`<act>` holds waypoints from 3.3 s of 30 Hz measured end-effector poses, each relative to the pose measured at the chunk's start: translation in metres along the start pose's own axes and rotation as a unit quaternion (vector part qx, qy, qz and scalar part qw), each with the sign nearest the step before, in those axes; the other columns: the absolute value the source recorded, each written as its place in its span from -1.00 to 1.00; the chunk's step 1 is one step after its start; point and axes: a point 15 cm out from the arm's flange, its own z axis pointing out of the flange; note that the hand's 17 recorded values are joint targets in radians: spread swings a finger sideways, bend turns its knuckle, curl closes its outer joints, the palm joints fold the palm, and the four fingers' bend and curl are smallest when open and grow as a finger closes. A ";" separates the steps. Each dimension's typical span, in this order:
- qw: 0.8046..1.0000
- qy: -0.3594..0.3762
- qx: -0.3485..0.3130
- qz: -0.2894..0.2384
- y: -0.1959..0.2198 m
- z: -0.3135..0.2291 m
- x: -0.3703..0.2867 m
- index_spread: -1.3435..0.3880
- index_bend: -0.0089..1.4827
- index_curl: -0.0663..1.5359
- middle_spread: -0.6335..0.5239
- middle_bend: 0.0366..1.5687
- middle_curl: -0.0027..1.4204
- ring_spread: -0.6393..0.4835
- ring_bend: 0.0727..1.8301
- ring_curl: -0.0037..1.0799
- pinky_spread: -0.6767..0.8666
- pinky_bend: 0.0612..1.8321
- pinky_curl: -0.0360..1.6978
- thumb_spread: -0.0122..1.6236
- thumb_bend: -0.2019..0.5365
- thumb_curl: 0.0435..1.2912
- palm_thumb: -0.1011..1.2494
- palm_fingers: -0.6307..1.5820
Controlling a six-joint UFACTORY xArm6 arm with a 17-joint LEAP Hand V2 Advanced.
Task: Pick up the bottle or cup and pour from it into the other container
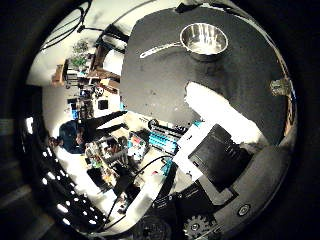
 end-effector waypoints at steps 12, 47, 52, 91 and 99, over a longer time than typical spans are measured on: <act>1.000 0.004 0.026 0.001 -0.015 -0.011 0.002 0.03 -0.75 -0.44 -0.18 -0.67 -0.41 0.04 -0.55 -0.71 0.37 -0.36 -0.97 0.34 -0.51 -0.47 0.30 0.07; 0.919 -0.110 0.277 0.256 0.006 -0.056 0.207 0.19 -0.74 -0.51 -0.11 -0.43 -0.41 0.05 -0.23 -0.65 0.35 0.03 -0.97 0.33 -0.52 -0.50 0.08 -0.09; 0.901 -0.138 0.303 0.279 0.012 -0.045 0.247 0.22 -0.77 -0.53 -0.09 -0.46 -0.43 -0.01 -0.06 -0.58 0.24 0.11 -0.97 0.34 -0.52 -0.51 0.01 -0.07; 0.822 -0.224 0.378 0.363 0.022 0.101 0.434 0.28 -0.76 -0.51 0.08 -0.42 -0.44 0.20 -0.14 -0.61 0.37 0.13 -0.97 0.36 -0.51 -0.55 -0.08 -0.23; 0.812 -0.250 0.395 0.351 0.009 0.129 0.439 0.30 -0.76 -0.52 0.09 -0.42 -0.44 0.23 -0.17 -0.61 0.37 0.11 -0.97 0.36 -0.51 -0.55 -0.08 -0.25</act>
